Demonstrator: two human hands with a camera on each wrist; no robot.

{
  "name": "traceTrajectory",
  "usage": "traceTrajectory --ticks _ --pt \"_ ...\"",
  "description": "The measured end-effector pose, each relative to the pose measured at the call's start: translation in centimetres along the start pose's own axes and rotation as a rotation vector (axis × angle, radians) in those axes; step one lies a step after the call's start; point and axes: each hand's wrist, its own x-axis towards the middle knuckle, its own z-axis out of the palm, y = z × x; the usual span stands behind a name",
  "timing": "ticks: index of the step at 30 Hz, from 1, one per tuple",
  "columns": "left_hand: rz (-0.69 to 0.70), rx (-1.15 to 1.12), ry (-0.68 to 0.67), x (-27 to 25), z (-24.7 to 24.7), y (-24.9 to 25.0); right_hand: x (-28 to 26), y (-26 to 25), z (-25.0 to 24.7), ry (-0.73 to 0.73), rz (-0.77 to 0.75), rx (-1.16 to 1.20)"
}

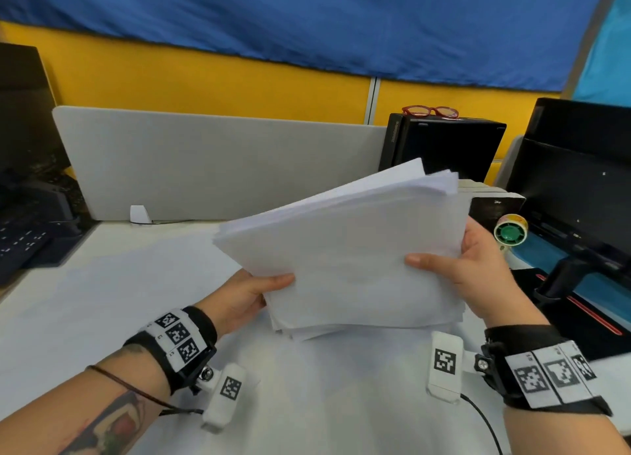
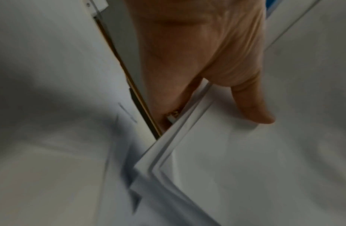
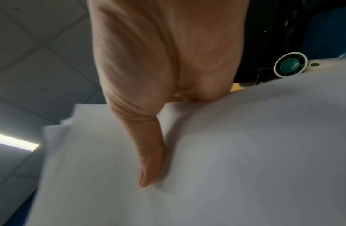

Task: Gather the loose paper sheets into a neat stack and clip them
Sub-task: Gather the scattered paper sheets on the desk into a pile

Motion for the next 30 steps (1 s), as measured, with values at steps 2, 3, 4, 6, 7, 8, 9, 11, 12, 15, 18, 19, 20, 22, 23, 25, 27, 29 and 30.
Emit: traceTrajectory --ticks 2,3,4,6,7,8,9,11,12,15,18,19,20,22,23,25,27,29,30 --pt "0.082 -0.03 0.001 0.6 0.2 1.0 0.5 0.6 -0.5 0.021 0.003 0.031" --pt "0.113 -0.022 0.004 0.8 0.3 1.5 0.7 1.3 -0.8 0.031 0.03 0.076" --pt "0.141 -0.003 0.011 0.9 0.5 1.9 1.0 2.0 -1.1 0.035 0.084 0.159" --pt "0.182 0.068 0.019 0.9 1.1 2.6 1.2 3.0 -1.4 0.021 0.213 0.318" --pt "0.191 0.104 0.03 0.9 1.4 2.9 1.0 3.0 -1.3 0.009 0.253 0.33" --pt "0.208 0.131 0.05 0.7 1.9 3.2 0.8 2.9 -1.1 0.018 0.261 0.308" --pt "0.237 0.147 0.076 0.6 2.4 3.6 0.7 2.7 -0.8 0.057 0.239 0.273" --pt "0.322 0.163 0.135 0.4 3.4 4.2 0.6 2.0 -0.4 0.173 0.121 0.208" --pt "0.369 0.172 0.155 0.3 3.8 4.5 0.6 1.6 -0.2 0.216 0.053 0.183" --pt "0.455 0.217 0.171 0.3 4.3 4.6 0.9 1.4 0.1 0.276 -0.056 0.138" --pt "0.384 0.248 0.198 0.7 3.3 2.7 0.8 3.9 0.4 0.281 0.02 0.095" --pt "0.324 0.255 0.198 0.7 2.7 1.6 0.6 5.5 0.3 0.258 0.095 0.074" --pt "0.251 0.275 0.19 0.6 2.1 0.5 0.3 7.1 0.2 0.201 0.187 0.052" --pt "0.104 0.343 0.173 0.2 1.0 -1.7 -0.3 9.9 0.1 0.046 0.359 0.009" --pt "0.047 0.363 0.173 0.0 0.8 -2.4 -0.4 11.0 0.1 -0.012 0.406 -0.003" --pt "0.014 0.372 0.172 -0.4 0.6 -2.8 -0.2 11.1 0.4 -0.039 0.437 -0.034" --pt "0.042 0.404 0.201 -0.4 0.7 -2.2 0.5 10.5 0.8 -0.018 0.417 -0.139" --pt "0.029 0.43 0.262 -0.3 0.8 -1.5 1.1 10.5 1.3 -0.006 0.437 -0.23" --pt "-0.017 0.445 0.285 -0.3 1.0 -1.3 1.3 10.6 1.7 -0.012 0.486 -0.289"
